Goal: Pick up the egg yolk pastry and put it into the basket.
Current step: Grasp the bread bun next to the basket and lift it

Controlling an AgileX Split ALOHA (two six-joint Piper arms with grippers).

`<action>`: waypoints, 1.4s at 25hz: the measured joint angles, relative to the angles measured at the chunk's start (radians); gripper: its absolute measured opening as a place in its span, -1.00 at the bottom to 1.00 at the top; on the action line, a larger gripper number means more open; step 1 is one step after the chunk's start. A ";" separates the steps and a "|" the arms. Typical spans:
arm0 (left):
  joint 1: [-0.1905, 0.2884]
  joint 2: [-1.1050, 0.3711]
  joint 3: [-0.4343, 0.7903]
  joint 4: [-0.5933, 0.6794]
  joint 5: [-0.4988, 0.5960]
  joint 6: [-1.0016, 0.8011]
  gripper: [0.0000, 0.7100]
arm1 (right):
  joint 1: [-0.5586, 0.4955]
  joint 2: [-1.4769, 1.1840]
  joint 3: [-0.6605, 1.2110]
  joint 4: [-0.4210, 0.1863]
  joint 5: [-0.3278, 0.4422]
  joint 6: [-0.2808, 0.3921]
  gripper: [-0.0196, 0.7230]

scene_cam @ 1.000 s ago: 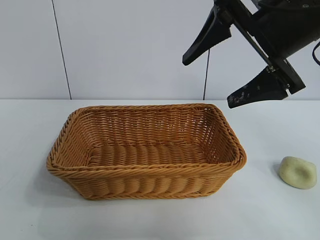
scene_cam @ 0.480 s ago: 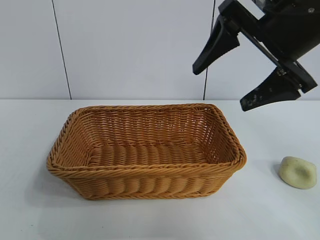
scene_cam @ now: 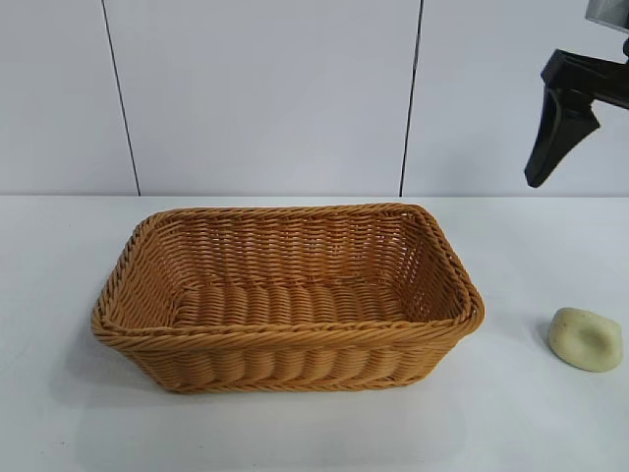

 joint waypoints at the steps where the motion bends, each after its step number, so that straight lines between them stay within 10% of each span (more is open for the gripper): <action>1: 0.000 0.000 0.000 0.000 0.000 0.000 0.96 | 0.000 0.025 0.000 -0.007 -0.003 0.005 0.92; 18: 0.000 0.000 0.000 0.000 0.000 0.000 0.96 | 0.000 0.310 0.000 -0.043 -0.164 0.041 0.92; 28: 0.000 0.000 0.000 0.000 0.000 0.000 0.96 | 0.000 0.307 0.000 -0.042 -0.158 0.044 -0.43; 35: 0.000 0.000 0.000 0.000 0.000 0.000 0.96 | 0.000 0.200 -0.084 -0.040 -0.040 0.044 -0.54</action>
